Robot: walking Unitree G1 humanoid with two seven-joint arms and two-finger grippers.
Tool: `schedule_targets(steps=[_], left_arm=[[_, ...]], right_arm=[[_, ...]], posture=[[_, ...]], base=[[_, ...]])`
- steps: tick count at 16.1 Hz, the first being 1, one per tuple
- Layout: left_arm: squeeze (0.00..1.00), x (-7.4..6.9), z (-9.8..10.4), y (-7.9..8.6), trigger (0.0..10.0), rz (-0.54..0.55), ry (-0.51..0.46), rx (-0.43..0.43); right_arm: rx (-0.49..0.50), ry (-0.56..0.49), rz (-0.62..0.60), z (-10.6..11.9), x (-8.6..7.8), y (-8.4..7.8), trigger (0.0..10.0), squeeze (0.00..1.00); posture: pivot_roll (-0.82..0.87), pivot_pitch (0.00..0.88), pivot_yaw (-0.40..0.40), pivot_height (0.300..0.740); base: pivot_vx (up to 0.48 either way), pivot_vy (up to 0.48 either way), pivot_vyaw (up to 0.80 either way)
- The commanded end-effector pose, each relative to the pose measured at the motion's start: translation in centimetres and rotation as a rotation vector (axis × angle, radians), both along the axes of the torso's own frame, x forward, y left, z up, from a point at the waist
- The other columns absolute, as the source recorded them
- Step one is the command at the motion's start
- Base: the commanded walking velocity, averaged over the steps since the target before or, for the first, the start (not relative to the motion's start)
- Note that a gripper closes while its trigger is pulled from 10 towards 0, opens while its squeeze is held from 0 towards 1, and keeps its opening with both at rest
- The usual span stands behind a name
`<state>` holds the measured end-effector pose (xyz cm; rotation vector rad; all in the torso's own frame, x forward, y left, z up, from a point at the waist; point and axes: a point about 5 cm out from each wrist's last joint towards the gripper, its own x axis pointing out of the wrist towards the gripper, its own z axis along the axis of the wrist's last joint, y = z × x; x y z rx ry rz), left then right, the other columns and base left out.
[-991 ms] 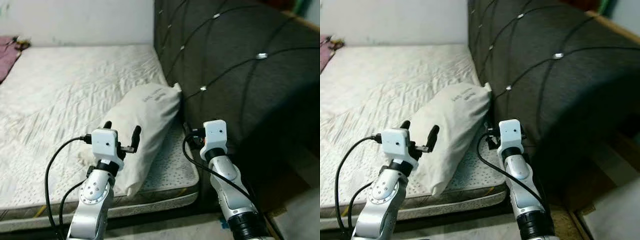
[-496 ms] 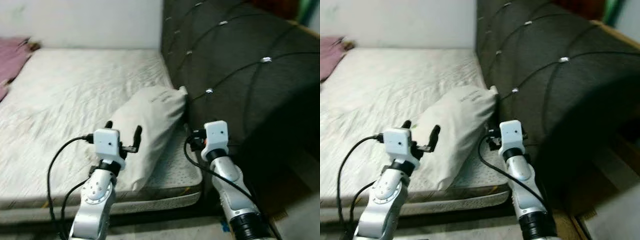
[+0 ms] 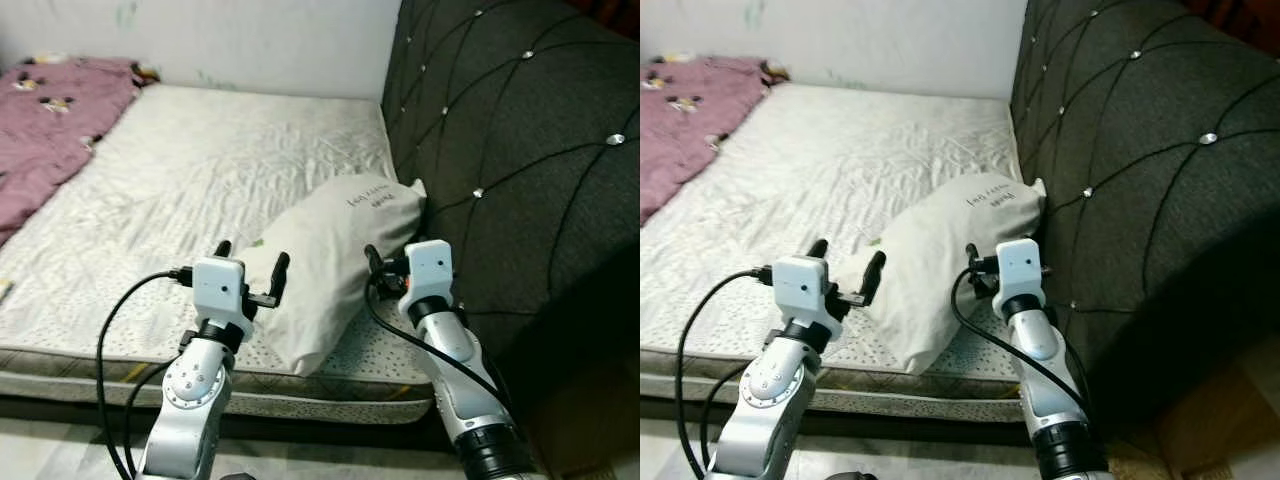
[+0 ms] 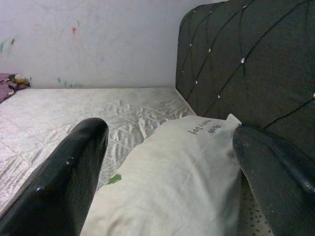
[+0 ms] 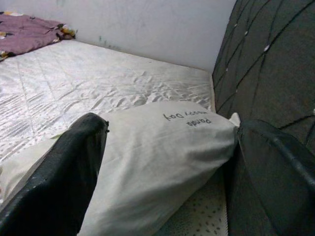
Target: Clean up the room
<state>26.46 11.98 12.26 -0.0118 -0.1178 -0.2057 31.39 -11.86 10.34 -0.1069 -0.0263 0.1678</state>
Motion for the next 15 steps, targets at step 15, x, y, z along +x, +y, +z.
schedule_targets(steps=[15], left_arm=[[0.0,0.26,0.05,-0.38,10.0,0.0,0.007,-0.014]], right_arm=[[-0.016,-0.015,0.008,0.11,0.1,-0.09,10.0,0.0]], posture=[[-0.01,0.034,-0.034,0.74]], base=[[0.191,0.0,0.09]])
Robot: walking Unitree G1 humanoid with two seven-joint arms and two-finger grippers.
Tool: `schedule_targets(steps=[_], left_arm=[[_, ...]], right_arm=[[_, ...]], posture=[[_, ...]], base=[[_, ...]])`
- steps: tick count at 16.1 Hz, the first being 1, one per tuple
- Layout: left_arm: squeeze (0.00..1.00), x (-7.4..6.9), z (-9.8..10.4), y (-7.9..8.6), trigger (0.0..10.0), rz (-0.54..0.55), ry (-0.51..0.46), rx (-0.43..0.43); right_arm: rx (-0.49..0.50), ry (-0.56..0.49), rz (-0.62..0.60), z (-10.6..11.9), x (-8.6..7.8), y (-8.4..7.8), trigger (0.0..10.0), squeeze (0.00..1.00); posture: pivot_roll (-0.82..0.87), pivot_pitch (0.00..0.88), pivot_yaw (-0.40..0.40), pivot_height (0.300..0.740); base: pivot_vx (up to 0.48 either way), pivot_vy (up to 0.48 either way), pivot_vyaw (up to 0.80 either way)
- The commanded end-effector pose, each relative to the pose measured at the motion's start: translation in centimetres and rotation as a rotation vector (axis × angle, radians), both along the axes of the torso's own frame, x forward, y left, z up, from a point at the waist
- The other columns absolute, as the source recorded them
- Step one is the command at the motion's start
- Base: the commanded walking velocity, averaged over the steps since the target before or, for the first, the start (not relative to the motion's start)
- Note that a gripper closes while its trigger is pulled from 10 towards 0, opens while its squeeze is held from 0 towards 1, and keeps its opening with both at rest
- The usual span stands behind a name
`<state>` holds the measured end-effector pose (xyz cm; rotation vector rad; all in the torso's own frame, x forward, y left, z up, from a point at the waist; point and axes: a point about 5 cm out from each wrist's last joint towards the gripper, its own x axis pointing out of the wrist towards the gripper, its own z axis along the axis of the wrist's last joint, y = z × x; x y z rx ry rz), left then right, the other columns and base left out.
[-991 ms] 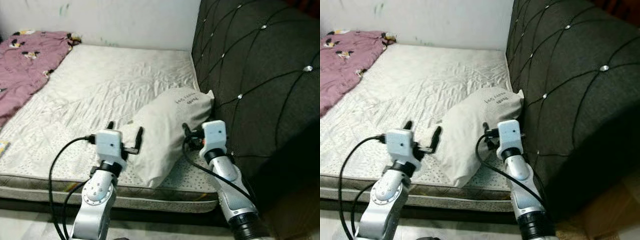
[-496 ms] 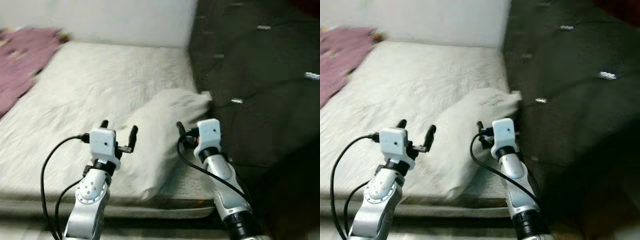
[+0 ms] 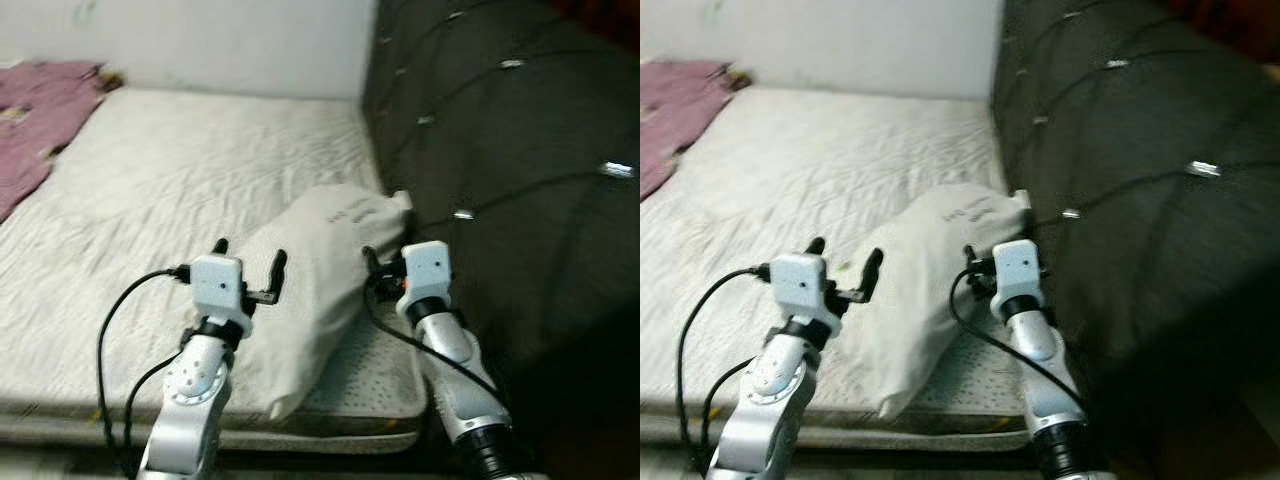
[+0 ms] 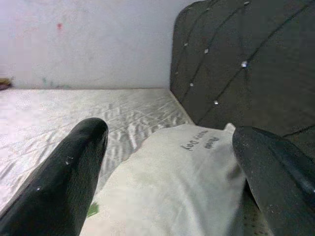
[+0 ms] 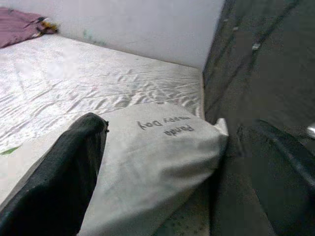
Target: Clean up the room
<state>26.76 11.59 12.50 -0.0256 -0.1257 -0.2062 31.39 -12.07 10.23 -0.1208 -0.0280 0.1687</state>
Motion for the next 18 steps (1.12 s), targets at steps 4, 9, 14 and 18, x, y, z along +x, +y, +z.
schedule_targets(steps=[4,9,14,18], left_arm=[[0.0,0.1,-0.2,0.1,10.0,0.006,0.014,0.001],[0.0,-0.2,-0.3,0.0,10.0,0.005,0.02,0.004],[0.0,-0.5,-0.5,0.2,10.0,0.015,0.035,0.001],[0.0,-2.3,-0.7,3.2,10.0,0.129,0.051,0.044]], right_arm=[[0.007,-0.009,0.005,0.2,0.1,0.2,10.0,0.0],[0.025,0.002,-0.006,0.0,0.1,0.0,10.0,0.0],[0.046,0.022,-0.008,-0.2,-0.1,-0.1,10.0,0.0],[0.09,0.013,0.014,1.2,-1.6,-0.9,10.0,0.0]], posture=[[-0.01,0.035,-0.036,0.74],[-0.01,0.034,-0.036,0.74],[0.0,0.054,-0.037,0.74],[0.01,0.086,-0.041,0.74]], base=[[0.0,0.0,0.73],[0.0,0.0,0.09],[0.0,0.0,0.0],[0.0,0.0,0.0]])
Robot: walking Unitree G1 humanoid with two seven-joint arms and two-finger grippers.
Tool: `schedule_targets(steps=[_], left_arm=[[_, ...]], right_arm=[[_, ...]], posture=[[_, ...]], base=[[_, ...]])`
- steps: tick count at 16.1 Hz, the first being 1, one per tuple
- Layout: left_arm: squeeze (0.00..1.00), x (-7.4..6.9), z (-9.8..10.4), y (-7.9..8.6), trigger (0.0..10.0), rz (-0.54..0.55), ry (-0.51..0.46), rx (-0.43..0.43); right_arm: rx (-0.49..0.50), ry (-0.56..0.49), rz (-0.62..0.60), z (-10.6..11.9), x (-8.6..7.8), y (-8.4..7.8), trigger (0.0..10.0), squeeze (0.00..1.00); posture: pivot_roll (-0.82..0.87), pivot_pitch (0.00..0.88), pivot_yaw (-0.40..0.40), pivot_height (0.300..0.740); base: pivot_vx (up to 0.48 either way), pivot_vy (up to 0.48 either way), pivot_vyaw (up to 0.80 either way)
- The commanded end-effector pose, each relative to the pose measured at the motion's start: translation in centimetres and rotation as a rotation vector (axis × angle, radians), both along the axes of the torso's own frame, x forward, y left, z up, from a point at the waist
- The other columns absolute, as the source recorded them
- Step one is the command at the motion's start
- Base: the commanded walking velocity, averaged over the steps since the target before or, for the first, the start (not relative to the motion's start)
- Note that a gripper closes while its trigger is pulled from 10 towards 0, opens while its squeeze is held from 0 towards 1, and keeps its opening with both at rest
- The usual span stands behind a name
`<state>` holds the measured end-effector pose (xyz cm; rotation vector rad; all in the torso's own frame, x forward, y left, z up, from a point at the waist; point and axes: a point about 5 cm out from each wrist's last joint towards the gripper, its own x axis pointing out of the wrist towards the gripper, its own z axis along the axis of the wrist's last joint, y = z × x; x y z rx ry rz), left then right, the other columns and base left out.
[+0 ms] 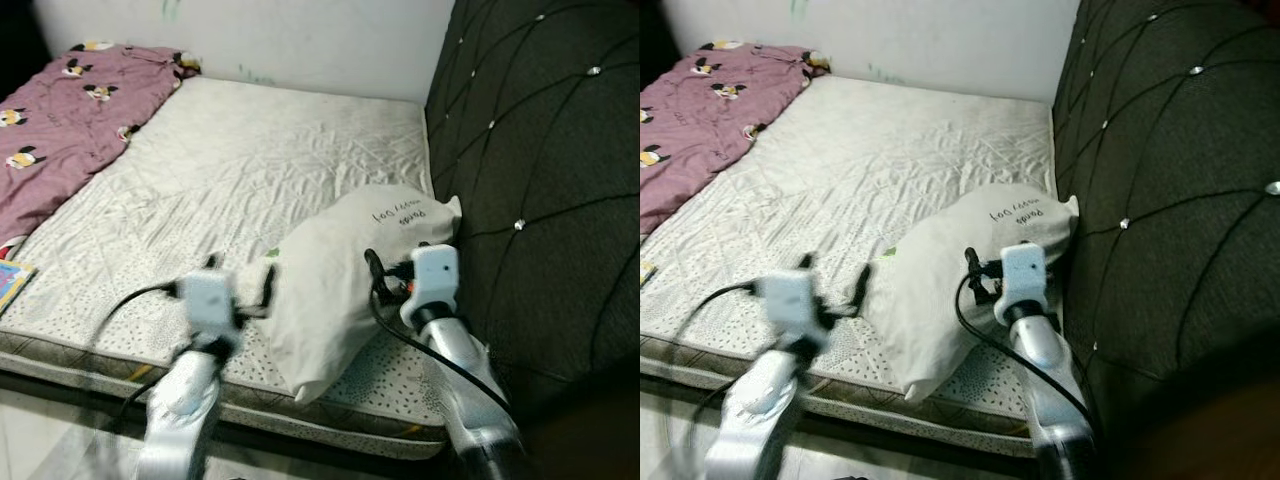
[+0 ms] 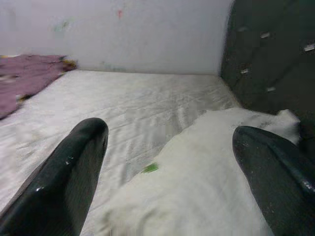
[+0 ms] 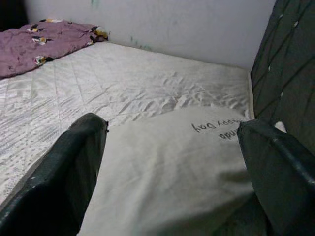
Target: Clean up the room
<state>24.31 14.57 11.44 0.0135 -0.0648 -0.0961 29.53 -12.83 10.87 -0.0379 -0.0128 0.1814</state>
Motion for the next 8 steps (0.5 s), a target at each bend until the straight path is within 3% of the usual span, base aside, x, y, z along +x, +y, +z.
schedule_targets(steps=[1,5,8], left_arm=[[0.0,-0.5,0.3,1.2,10.0,0.052,-0.002,0.021],[0.0,-3.2,-0.9,4.2,10.0,0.142,0.071,0.046],[0.0,-3.2,-0.7,4.3,10.0,0.136,0.075,0.015]], right_arm=[[0.003,-0.007,0.002,0.6,-0.5,-0.6,10.0,0.0],[-0.075,0.07,-0.005,-1.0,-4.2,-4.4,10.0,0.0],[-0.089,0.081,0.001,-0.6,-4.5,-4.7,10.0,0.0]], posture=[[0.01,0.087,-0.041,0.74],[0.01,0.098,-0.044,0.74],[0.0,0.108,-0.041,0.74]], base=[[0.0,0.0,0.0],[0.0,0.0,0.0],[0.0,0.0,0.0]])
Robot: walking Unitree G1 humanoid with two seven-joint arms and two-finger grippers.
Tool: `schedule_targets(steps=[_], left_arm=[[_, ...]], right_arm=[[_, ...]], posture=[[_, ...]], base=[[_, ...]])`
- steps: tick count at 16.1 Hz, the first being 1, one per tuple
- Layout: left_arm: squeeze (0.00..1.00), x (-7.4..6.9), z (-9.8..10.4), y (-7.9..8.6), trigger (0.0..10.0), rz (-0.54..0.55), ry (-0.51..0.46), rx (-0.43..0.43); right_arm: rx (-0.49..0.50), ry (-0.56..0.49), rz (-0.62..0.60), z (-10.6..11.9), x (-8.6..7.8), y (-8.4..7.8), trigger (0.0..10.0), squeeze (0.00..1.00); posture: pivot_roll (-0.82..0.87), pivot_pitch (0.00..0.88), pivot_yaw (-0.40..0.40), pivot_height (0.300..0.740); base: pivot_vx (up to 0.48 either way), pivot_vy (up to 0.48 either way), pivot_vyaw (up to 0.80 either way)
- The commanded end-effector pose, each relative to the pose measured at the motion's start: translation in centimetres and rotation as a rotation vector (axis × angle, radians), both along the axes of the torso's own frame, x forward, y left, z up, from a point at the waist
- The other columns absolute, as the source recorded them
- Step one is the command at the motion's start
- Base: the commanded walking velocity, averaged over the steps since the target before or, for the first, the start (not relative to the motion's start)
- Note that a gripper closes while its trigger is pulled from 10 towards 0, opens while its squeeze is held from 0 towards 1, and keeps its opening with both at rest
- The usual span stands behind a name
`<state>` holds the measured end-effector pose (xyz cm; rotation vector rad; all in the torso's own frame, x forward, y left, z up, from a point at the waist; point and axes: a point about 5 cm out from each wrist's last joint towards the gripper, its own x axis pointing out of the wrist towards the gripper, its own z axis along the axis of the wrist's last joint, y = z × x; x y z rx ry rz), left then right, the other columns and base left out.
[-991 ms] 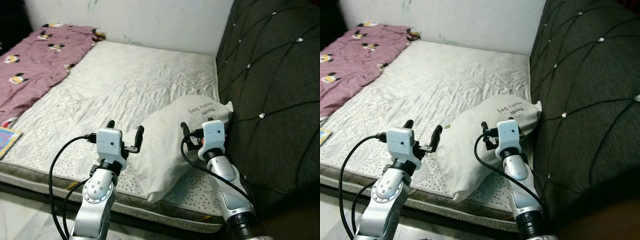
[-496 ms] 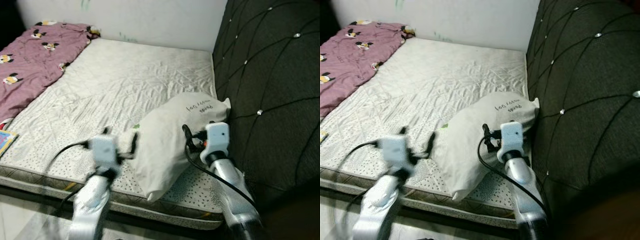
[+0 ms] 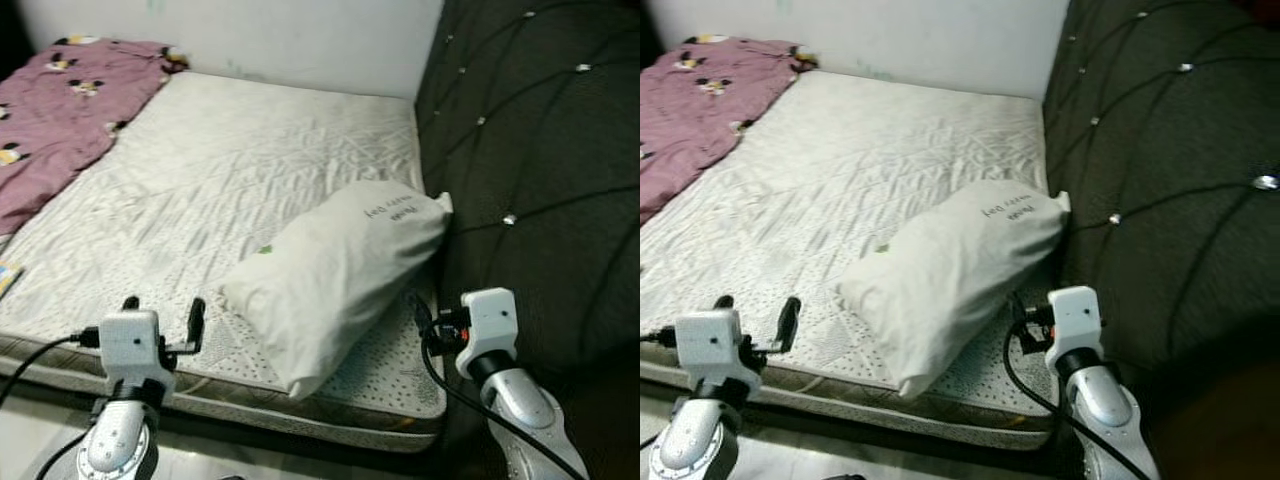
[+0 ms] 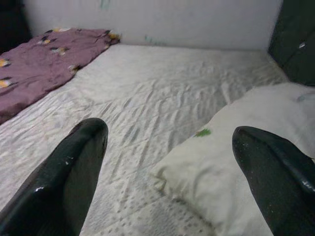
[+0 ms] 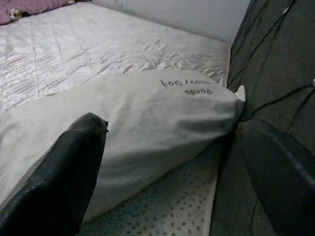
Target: Clean up the room
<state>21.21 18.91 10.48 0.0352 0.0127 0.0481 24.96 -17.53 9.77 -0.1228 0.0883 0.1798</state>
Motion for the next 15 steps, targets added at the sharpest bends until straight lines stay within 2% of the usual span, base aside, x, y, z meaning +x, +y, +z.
schedule_targets(steps=[1,2,5,6,8,15], left_arm=[[0.0,0.0,0.3,-0.1,10.0,-0.009,-0.004,-0.007],[0.0,0.1,0.4,-0.1,10.0,-0.005,-0.005,-0.004],[0.0,0.2,0.7,-0.3,10.0,-0.014,-0.009,-0.015],[0.0,0.2,0.9,-0.3,10.0,-0.02,-0.019,0.013],[0.0,0.3,0.6,-0.2,10.0,-0.003,0.011,-0.002],[0.0,0.8,0.8,-0.9,10.0,-0.023,0.007,-0.02]], right_arm=[[0.01,-0.016,0.002,0.7,0.2,0.2,10.0,0.0],[0.02,-0.009,-0.003,0.7,0.4,0.4,10.0,0.0],[0.042,0.001,-0.001,0.8,0.4,0.8,10.0,0.0],[0.043,0.001,-0.002,0.8,0.4,0.8,10.0,0.0],[0.038,0.001,-0.001,0.9,0.4,0.8,10.0,0.0],[0.047,-0.009,0.003,1.3,0.8,1.2,10.0,0.0]], posture=[[0.0,0.11,-0.041,0.74],[0.0,0.113,-0.042,0.74],[0.01,0.117,-0.043,0.74],[0.0,0.121,-0.045,0.74],[0.0,0.125,-0.047,0.74],[0.0,0.134,-0.051,0.74]], base=[[0.0,0.0,0.0],[0.0,0.0,0.0],[0.0,0.0,-0.8],[0.0,0.0,0.0],[0.0,0.0,0.0],[0.0,0.0,0.0]])
